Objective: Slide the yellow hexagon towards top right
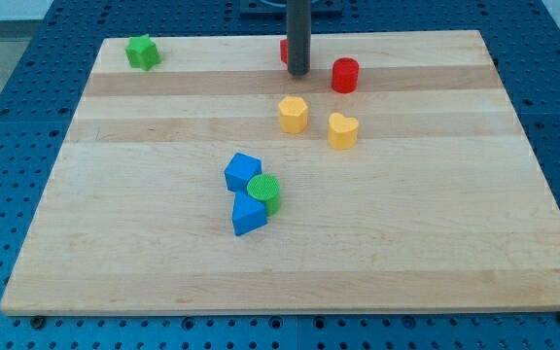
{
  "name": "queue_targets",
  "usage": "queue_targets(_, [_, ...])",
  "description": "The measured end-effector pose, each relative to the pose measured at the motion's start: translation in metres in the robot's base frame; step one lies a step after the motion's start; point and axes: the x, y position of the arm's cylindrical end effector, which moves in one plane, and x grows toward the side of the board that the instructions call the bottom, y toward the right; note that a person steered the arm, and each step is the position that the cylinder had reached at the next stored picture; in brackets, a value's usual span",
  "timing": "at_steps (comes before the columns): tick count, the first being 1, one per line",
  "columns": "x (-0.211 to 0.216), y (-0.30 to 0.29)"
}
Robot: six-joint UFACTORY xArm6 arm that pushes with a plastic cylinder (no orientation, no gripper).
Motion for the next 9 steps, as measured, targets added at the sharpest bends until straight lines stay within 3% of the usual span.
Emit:
queue_targets(2, [0.009, -0.002])
queue_targets(6, [0.096, -0.061])
queue_targets(9, [0.1, -0.005])
